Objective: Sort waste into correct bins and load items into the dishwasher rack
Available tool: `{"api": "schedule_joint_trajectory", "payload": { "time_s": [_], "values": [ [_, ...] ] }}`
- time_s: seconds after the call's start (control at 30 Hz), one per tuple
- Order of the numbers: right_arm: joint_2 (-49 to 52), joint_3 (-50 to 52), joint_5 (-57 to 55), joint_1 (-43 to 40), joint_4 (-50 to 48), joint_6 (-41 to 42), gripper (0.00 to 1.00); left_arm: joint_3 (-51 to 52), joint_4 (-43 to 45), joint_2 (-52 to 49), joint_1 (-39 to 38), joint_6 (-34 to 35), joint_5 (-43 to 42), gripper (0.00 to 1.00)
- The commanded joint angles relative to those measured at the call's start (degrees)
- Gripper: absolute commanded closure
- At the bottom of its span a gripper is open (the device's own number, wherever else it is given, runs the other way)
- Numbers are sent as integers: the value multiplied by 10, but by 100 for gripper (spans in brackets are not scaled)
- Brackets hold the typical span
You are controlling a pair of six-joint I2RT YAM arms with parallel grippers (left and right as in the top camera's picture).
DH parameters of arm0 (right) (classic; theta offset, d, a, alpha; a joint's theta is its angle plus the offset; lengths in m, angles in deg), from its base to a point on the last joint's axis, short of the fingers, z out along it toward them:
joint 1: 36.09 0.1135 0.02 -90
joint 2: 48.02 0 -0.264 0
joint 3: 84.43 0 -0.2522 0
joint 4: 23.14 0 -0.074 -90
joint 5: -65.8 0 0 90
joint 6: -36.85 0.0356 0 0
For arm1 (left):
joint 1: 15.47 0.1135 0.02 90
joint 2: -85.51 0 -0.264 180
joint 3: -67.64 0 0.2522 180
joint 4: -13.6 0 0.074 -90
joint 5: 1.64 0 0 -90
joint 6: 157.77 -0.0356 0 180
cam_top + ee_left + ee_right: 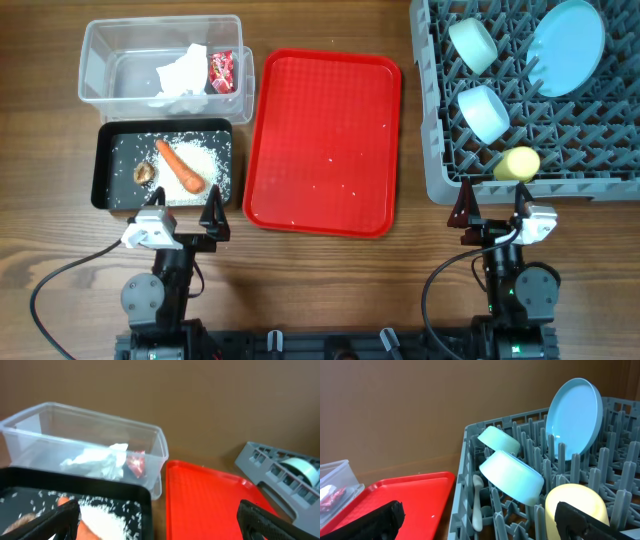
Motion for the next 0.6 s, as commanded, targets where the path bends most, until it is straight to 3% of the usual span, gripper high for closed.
{"api": "schedule_joint_trajectory", "payload": {
  "time_s": [0.0,0.57],
  "values": [
    [-5,1,9,-2,-1,7,0,5,-28,10,-31,5,38,0],
    [-5,1,9,-2,-1,7,0,5,-28,9,-49,5,41,0]
  ]
}}
